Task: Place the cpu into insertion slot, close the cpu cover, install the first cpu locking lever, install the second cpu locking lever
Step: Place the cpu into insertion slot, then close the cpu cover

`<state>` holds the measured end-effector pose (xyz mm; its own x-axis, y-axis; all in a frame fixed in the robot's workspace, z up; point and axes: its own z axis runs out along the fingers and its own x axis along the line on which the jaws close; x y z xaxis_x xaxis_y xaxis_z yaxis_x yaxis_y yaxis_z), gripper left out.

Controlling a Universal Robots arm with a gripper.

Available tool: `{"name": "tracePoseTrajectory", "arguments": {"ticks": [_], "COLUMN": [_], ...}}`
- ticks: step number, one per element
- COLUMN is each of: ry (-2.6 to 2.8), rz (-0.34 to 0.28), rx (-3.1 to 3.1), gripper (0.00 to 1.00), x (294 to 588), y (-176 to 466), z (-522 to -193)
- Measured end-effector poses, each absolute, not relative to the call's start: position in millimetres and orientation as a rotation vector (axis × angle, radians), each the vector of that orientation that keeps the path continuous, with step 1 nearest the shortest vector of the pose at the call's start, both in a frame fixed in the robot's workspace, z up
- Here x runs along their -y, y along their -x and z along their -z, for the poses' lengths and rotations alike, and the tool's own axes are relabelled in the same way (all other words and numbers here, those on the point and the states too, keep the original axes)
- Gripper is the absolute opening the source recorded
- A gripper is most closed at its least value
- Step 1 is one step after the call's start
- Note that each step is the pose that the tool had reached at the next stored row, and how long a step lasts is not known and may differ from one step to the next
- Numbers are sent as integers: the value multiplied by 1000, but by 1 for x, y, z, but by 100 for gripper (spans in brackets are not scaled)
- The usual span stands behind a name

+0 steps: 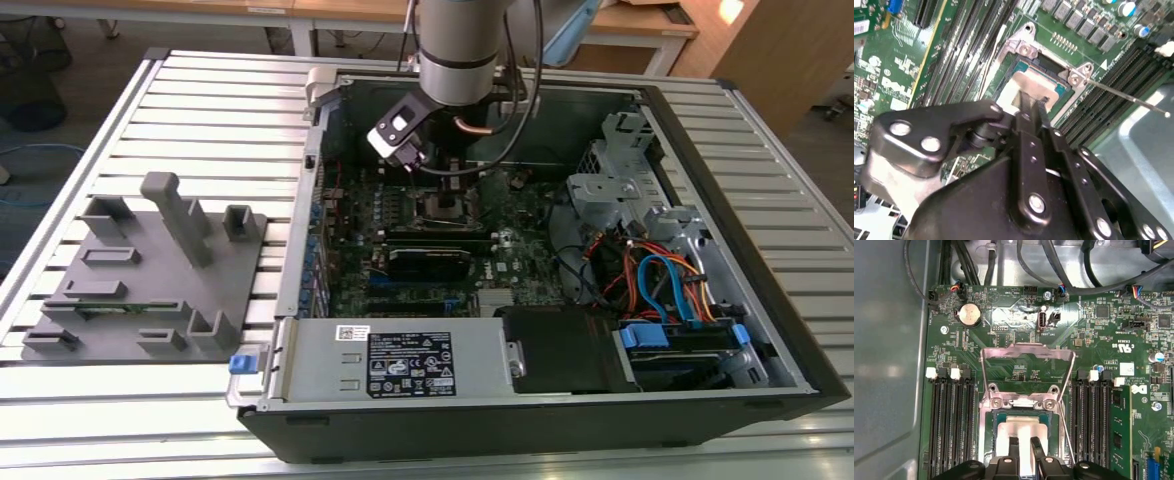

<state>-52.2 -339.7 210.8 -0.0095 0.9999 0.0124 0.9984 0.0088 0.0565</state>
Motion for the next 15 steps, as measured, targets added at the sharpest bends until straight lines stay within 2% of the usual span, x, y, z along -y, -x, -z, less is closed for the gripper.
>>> {"name": "tracePoseTrajectory", "arguments": {"ticks": [1, 3, 15], "ry": [-2190, -2192, -2192], "rz": [-73, -71, -70], "rx": [-2210, -2211, -2211], "gripper": [22, 10, 10], "x": [340, 340, 340], "y": [52, 51, 51], "z": [-211, -211, -211]}}
